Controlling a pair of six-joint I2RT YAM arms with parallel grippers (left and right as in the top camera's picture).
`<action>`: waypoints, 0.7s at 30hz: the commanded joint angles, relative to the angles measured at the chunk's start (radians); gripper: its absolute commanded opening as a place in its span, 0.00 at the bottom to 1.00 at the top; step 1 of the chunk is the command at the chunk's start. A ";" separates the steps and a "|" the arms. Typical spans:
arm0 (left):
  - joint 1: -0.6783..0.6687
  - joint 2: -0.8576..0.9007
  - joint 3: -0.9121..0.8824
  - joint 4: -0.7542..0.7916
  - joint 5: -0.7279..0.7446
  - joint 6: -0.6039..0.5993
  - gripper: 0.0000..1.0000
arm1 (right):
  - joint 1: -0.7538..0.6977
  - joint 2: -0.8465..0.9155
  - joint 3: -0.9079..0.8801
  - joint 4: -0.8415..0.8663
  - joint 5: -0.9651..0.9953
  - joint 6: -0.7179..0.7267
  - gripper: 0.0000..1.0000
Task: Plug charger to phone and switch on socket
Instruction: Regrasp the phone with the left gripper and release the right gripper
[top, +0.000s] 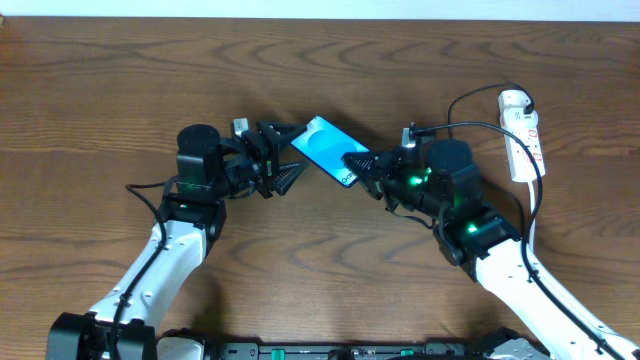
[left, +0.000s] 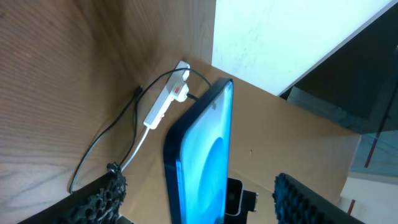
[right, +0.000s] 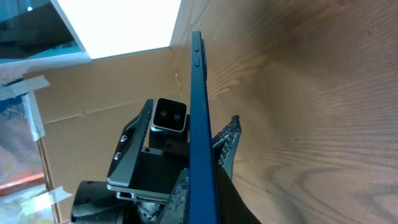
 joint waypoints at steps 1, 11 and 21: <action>-0.005 -0.001 0.008 0.006 -0.008 -0.065 0.73 | 0.034 -0.012 0.007 0.014 0.064 0.031 0.01; -0.043 -0.001 0.008 0.109 -0.016 -0.177 0.59 | 0.094 -0.012 0.007 0.014 0.158 0.139 0.01; -0.070 -0.001 0.008 0.136 -0.018 -0.186 0.38 | 0.117 -0.012 0.007 0.014 0.159 0.226 0.01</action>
